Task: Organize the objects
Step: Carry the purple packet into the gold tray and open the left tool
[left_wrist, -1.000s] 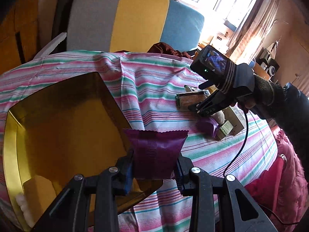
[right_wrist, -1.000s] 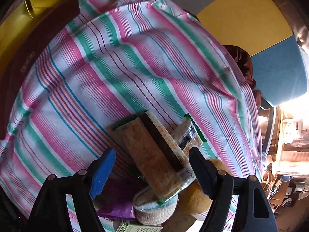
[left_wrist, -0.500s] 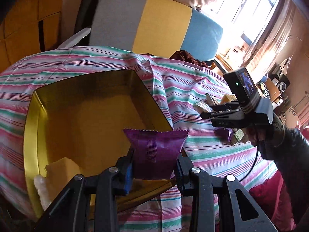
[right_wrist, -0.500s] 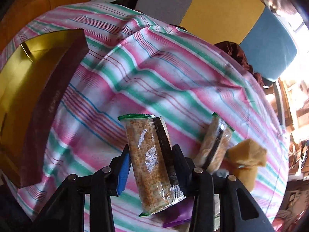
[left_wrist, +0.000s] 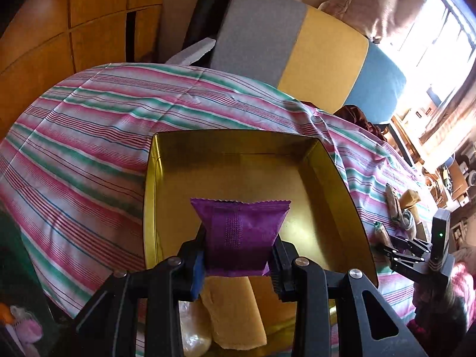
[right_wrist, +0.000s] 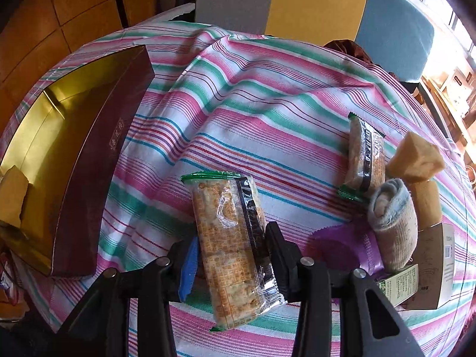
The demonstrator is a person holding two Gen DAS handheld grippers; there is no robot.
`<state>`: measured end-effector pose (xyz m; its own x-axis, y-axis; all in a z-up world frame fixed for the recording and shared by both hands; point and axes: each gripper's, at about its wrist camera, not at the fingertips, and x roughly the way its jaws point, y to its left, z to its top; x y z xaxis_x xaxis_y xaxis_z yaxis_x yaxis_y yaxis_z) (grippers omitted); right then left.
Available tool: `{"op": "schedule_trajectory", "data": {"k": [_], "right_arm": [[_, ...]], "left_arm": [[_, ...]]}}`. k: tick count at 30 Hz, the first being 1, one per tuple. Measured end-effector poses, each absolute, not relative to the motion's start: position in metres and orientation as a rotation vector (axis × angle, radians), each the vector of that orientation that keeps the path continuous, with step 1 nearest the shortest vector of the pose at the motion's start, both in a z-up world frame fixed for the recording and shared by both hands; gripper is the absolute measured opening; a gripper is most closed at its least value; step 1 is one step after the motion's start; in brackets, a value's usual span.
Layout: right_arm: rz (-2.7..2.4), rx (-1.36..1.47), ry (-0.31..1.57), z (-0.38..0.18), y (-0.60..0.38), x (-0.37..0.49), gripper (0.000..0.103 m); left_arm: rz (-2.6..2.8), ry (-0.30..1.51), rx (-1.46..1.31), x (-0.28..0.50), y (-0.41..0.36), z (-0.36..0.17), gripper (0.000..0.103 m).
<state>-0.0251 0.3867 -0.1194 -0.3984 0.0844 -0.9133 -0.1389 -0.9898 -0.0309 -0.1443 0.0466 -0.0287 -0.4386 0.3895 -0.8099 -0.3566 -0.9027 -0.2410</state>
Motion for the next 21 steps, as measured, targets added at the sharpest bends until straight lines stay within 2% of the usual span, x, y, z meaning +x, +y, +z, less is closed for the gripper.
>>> {"op": "schedule_trajectory", "data": {"k": [11, 17, 19, 20, 21], "right_arm": [[2.530, -1.641, 0.068, -0.120, 0.385, -0.021, 0.043], [2.535, -1.643, 0.078, -0.120, 0.385, -0.020, 0.043], [2.535, -1.644, 0.078, -0.120, 0.385, -0.020, 0.044], [2.536, -1.644, 0.085, -0.120, 0.386, -0.020, 0.044], [2.536, -1.643, 0.091, -0.120, 0.386, -0.020, 0.044]], "left_arm": [[2.359, 0.073, -1.510, -0.220, 0.071, -0.072, 0.036], [2.440, 0.194, -1.499, -0.240, 0.080, -0.081, 0.037], [2.467, 0.253, -1.477, -0.247, 0.084, -0.081, 0.040], [2.478, 0.278, -1.476, -0.250, 0.086, -0.081, 0.048], [2.490, 0.289, -1.478, -0.253, 0.087, -0.080, 0.053]]}}
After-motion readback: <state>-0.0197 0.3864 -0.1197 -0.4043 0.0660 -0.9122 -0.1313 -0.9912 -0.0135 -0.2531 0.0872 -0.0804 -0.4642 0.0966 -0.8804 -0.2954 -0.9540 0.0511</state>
